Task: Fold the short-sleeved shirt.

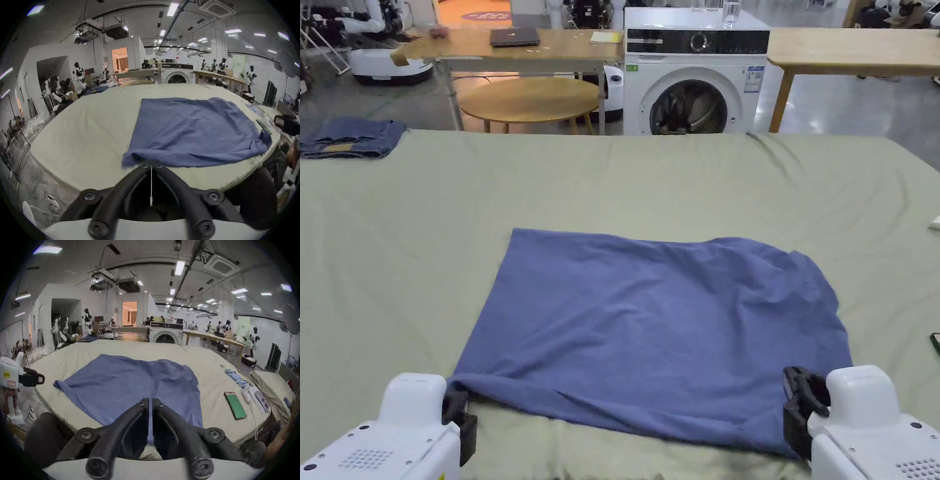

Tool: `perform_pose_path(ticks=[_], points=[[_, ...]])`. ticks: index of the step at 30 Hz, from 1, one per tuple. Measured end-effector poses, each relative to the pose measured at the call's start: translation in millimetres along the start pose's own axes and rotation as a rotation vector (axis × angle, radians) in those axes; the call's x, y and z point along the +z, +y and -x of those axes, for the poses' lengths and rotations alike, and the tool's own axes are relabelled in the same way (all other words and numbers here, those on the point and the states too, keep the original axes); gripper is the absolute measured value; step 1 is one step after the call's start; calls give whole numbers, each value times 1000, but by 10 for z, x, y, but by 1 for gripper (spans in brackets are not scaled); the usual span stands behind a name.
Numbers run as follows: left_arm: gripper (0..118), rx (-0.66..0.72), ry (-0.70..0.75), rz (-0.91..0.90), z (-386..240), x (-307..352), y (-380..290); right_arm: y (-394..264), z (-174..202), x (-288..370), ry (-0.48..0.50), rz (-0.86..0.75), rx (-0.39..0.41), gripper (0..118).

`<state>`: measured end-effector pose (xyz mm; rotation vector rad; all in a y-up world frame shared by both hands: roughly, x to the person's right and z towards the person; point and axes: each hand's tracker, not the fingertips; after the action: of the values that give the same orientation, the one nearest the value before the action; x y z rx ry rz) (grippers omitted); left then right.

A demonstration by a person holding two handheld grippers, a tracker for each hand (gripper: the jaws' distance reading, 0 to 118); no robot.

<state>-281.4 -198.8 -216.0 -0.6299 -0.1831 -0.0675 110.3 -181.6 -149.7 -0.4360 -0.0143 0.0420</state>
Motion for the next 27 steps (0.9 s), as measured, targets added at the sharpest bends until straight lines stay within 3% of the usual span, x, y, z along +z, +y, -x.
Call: perform_pose_path(ticks=[7, 8, 10, 11, 16, 19, 21, 22, 24, 25, 27], points=[[0, 44, 32, 61, 348, -146, -94, -99, -80, -14, 17, 56, -61, 4], [16, 47, 38, 62, 398, -193, -82, -109, -106, -17, 16, 66, -63, 4], [93, 35, 42, 82, 475, -332, -60, -139, -163, -36, 1, 89, -58, 4], [116, 30, 40, 88, 510, -426, -48, -158, -210, -48, -9, 95, -57, 4], [107, 4, -19, 72, 602, -848, 47, -210, -506, -120, -65, 145, -110, 4], [66, -52, -31, 103, 560, -1033, 123, -251, -685, -137, -98, 180, -156, 4], [13, -60, -37, 133, 557, -1146, 144, -278, -765, -115, -114, 199, -162, 4], [1, -48, -57, 164, 568, -1211, 137, -298, -802, -102, -120, 206, -157, 4], [1, 3, -85, 172, 568, -1209, 107, -340, -870, -75, -133, 233, -144, 6], [1, -9, -72, 168, 543, -1170, 97, -356, -908, -57, -143, 245, -145, 13], [1, -33, -55, 174, 509, -1094, 105, -380, -994, -13, -111, 277, -194, 82]])
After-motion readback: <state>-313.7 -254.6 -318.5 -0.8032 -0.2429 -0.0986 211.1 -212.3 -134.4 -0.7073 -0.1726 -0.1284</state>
